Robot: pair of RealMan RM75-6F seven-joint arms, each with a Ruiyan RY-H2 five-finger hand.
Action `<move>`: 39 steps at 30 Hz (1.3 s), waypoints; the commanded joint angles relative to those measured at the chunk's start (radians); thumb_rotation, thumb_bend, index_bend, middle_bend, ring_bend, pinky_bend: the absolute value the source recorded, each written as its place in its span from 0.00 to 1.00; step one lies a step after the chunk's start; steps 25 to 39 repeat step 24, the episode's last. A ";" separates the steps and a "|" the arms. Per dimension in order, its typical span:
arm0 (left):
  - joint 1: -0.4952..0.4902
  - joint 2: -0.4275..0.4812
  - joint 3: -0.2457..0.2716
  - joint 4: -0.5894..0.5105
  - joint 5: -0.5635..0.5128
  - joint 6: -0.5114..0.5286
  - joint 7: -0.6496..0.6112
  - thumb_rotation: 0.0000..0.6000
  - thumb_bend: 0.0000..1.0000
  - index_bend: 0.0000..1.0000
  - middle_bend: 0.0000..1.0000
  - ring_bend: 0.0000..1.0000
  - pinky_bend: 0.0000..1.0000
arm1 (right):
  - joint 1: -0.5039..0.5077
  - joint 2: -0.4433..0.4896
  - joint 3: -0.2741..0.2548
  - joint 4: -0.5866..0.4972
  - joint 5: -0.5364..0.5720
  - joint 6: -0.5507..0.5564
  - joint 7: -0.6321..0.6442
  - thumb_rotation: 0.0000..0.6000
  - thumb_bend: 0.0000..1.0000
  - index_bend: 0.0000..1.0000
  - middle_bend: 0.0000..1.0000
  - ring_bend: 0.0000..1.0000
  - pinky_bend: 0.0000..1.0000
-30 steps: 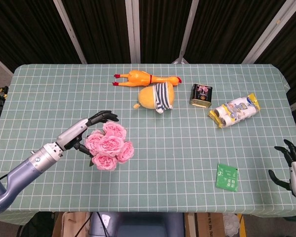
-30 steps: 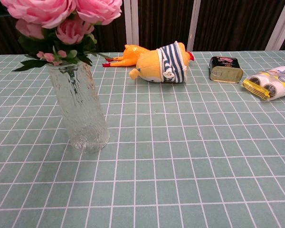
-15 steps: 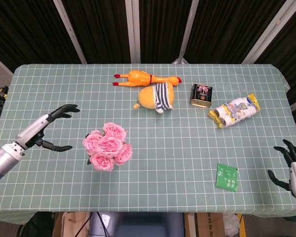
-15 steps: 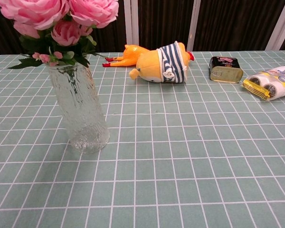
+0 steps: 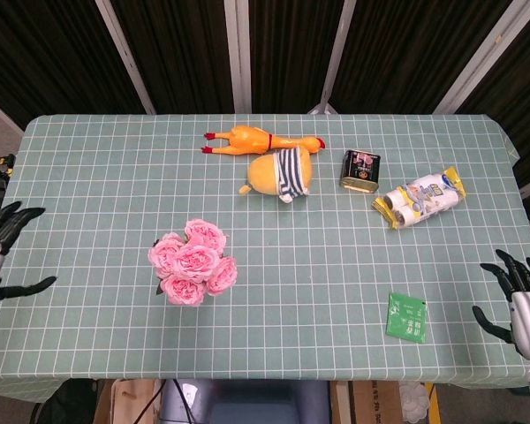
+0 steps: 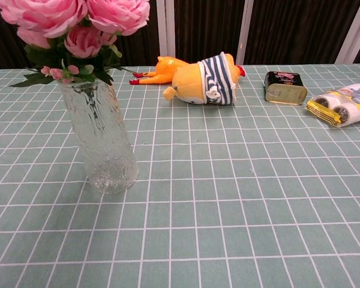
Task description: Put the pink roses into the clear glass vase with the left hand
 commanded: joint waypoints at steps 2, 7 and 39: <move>0.140 -0.071 0.057 0.015 -0.021 0.131 0.152 1.00 0.16 0.16 0.12 0.00 0.11 | -0.005 0.006 -0.008 -0.004 -0.023 0.016 0.005 1.00 0.31 0.25 0.11 0.13 0.02; 0.157 -0.063 0.077 0.007 -0.003 0.104 0.109 1.00 0.16 0.16 0.12 0.00 0.11 | -0.010 0.013 -0.012 -0.018 -0.028 0.023 -0.002 1.00 0.31 0.25 0.11 0.13 0.02; 0.190 -0.102 0.008 0.067 -0.046 0.137 0.163 1.00 0.17 0.16 0.12 0.00 0.10 | 0.007 0.002 -0.022 -0.013 -0.055 0.007 -0.013 1.00 0.31 0.25 0.11 0.13 0.02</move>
